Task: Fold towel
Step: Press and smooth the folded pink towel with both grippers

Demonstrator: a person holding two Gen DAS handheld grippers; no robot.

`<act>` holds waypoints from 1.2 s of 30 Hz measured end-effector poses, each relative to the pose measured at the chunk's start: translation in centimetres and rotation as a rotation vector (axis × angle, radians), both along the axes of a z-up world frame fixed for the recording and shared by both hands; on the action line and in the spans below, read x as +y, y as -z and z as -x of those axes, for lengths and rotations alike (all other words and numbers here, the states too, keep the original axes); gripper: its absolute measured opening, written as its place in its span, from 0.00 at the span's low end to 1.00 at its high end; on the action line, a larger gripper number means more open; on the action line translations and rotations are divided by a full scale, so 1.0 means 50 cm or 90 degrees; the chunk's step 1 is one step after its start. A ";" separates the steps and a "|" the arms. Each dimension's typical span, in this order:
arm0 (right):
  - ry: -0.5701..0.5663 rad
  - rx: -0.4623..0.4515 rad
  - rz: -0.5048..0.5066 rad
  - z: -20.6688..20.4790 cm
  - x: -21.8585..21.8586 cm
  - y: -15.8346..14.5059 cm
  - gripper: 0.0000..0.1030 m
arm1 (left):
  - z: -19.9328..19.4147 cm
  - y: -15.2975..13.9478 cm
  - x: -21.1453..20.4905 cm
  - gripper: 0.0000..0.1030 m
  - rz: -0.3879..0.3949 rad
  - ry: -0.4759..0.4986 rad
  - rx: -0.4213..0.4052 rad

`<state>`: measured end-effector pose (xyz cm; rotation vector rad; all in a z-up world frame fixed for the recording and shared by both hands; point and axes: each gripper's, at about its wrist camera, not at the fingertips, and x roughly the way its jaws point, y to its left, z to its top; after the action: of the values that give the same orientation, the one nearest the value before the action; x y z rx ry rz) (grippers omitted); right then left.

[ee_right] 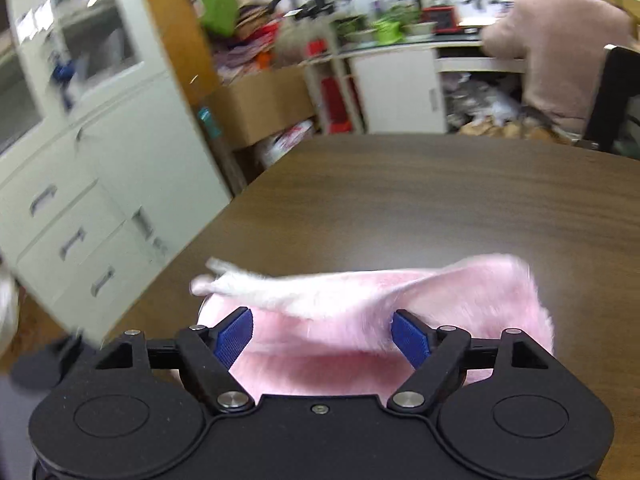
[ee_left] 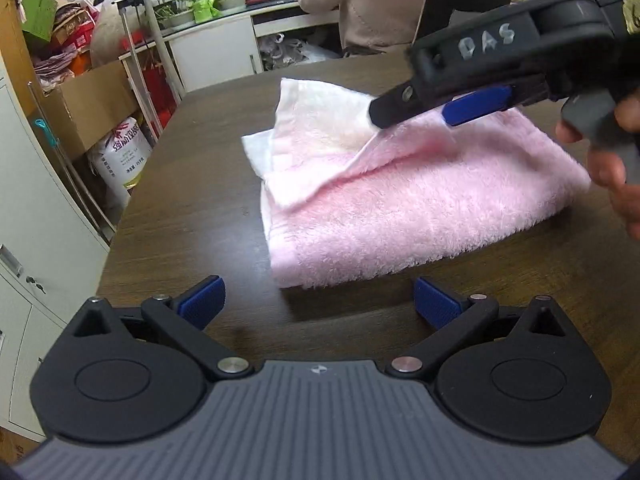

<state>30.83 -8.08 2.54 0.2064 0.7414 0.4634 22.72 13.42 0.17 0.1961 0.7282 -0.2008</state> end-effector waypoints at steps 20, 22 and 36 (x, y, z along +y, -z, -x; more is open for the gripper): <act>-0.088 0.108 -0.185 -0.033 0.039 0.037 0.85 | -0.055 0.022 0.047 1.00 0.072 -0.048 0.042; -0.073 0.096 -0.201 -0.052 0.042 0.034 0.85 | -0.052 0.025 0.044 1.00 0.059 -0.041 0.042; -0.004 -0.115 0.123 0.053 -0.006 -0.030 0.84 | -0.081 -0.045 0.030 1.00 0.105 -0.069 -0.048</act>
<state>28.20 -8.37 4.01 -0.0181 0.6056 0.4073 26.75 14.90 2.44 0.0066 0.6425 -0.1492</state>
